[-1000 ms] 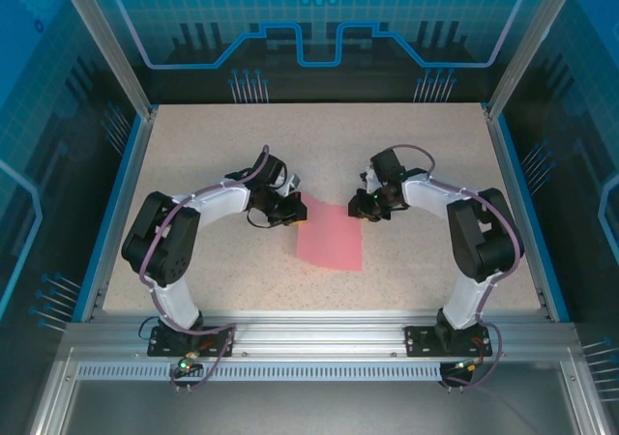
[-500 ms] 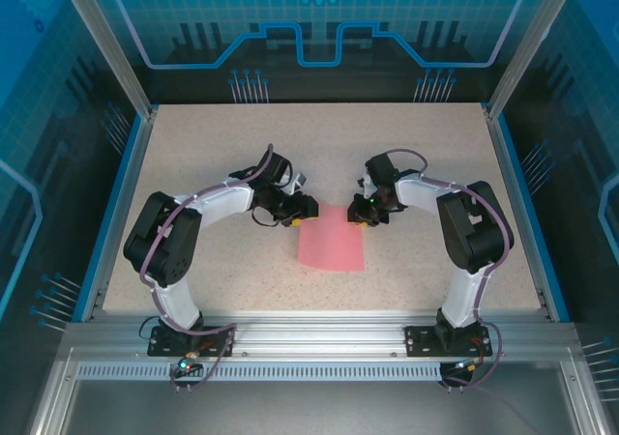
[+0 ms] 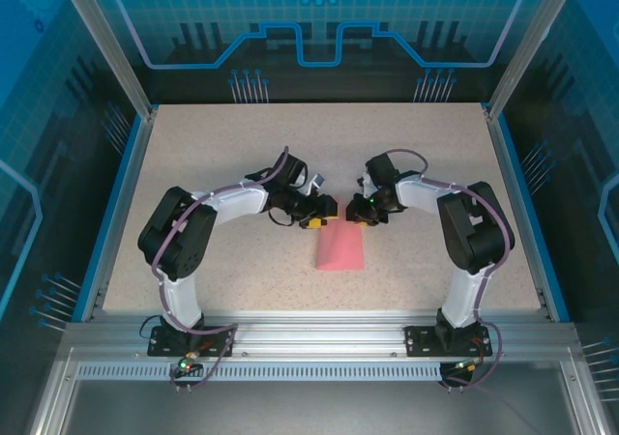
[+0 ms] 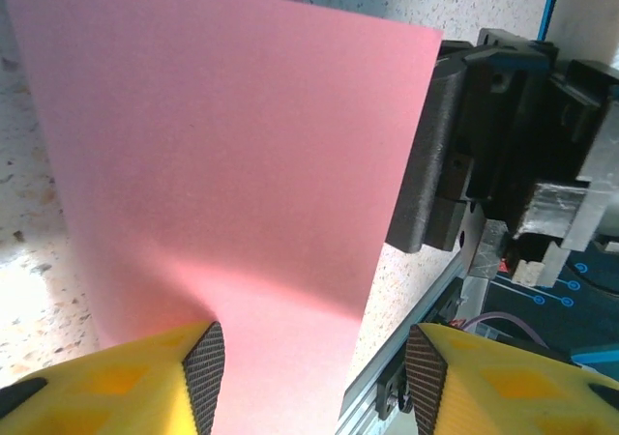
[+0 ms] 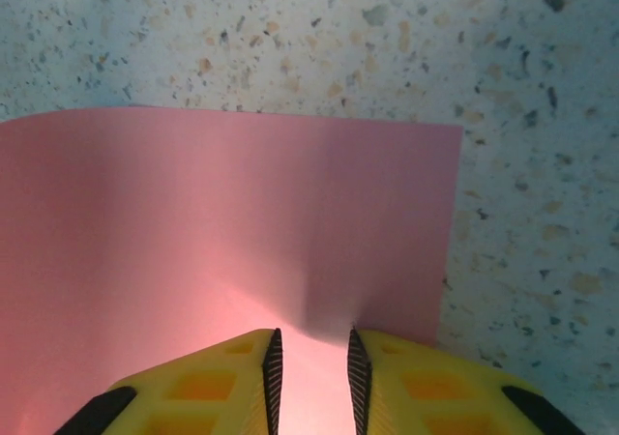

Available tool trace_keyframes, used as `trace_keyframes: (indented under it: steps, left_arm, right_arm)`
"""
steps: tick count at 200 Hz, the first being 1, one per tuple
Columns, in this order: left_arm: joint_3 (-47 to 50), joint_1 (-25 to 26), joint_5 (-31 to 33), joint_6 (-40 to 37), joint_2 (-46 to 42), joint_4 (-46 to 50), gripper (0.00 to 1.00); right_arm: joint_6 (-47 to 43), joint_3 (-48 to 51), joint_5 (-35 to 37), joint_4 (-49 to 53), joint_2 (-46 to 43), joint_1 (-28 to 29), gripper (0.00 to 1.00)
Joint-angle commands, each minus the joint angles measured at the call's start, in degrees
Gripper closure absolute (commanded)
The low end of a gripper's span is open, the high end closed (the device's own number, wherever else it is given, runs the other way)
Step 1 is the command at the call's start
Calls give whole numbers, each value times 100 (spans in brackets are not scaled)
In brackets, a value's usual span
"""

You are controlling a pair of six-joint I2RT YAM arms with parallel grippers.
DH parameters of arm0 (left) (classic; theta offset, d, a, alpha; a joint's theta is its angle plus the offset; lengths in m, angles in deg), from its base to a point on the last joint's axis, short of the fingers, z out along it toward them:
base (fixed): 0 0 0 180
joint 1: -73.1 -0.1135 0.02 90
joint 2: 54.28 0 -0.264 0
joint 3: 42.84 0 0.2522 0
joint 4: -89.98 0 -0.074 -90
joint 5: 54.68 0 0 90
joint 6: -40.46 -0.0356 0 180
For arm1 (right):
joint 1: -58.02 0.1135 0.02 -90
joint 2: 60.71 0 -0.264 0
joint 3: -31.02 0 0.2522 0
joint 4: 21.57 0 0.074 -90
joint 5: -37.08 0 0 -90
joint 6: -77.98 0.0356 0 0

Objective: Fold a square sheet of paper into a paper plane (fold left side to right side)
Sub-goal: First fold in half a square sheet of paper at the center of the table.

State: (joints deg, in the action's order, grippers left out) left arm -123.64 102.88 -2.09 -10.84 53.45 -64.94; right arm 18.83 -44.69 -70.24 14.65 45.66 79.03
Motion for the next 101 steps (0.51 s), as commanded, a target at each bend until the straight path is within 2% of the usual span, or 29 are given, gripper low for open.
trace_keyframes:
  steps: [1,25,49,101]
  left_arm:
    - [-164,34,-109,171,159,-117,47]
    - [-159,47,-31,248,231,-180,51]
    - [-177,46,40,287,284,-191,62]
    - [-221,67,137,279,337,-120,83]
  right_arm:
    - [-35,145,24,-190,-437,-27,70]
    - [-61,230,246,-250,-979,-112,63]
    - [-72,340,342,-143,-1451,-209,59]
    - [549,1034,-1011,-877,-1909,-198,51]
